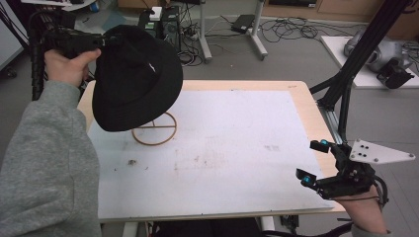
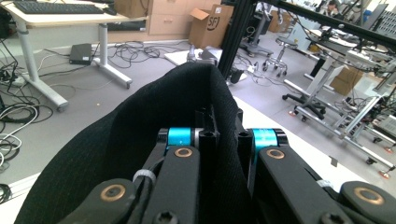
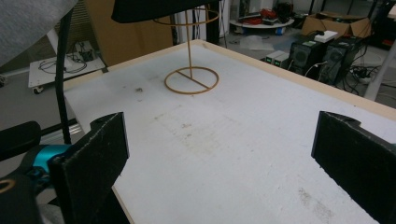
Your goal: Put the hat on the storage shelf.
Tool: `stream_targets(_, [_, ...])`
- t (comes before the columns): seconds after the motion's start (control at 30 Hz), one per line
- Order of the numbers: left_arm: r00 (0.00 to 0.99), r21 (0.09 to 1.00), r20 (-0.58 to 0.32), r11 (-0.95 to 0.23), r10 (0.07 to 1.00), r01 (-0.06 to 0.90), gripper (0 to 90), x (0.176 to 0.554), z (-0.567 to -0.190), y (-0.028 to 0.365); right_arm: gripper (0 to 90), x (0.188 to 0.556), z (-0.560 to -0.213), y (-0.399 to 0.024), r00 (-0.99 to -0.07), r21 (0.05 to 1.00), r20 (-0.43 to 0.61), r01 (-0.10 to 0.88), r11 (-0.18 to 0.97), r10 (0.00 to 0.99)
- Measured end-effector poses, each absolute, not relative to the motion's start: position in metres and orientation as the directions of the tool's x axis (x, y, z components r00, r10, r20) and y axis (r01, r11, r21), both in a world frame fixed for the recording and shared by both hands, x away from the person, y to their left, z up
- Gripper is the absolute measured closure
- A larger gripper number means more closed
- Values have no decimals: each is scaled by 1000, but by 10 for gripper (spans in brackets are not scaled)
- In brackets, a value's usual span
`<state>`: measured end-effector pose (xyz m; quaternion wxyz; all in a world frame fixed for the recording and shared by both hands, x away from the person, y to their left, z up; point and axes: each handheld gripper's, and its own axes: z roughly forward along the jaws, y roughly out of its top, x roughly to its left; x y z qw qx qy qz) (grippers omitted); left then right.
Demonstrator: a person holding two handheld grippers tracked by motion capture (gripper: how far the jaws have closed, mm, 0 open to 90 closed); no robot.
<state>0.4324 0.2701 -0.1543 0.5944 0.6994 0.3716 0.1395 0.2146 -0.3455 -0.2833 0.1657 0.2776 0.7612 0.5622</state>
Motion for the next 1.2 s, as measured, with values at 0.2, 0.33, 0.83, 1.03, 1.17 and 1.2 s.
stream_targets(0.2, [686, 935, -245, -19, 685, 354, 853, 439, -154, 265, 31, 216, -285, -350, -785, 947, 69, 246, 208, 615])
stream_targets(0.33, [683, 933, -243, -26, 689, 359, 853, 441, -157, 261, 31, 217, -286, -349, -788, 945, 68, 248, 214, 612])
stream_targets(0.83, [677, 911, -246, -72, 694, 406, 853, 449, -187, 251, 31, 214, -283, -350, -785, 945, 56, 241, 220, 617])
stream_targets(1.03, [669, 910, -263, -51, 695, 412, 853, 450, -193, 253, 31, 214, -282, -349, -788, 946, 55, 238, 221, 613])
stream_targets(1.17, [670, 905, -262, -64, 695, 420, 852, 449, -199, 251, 31, 217, -283, -346, -794, 946, 49, 232, 228, 606])
stream_targets(1.2, [666, 905, -268, -56, 696, 423, 852, 449, -201, 251, 31, 217, -283, -345, -795, 946, 52, 233, 226, 605])
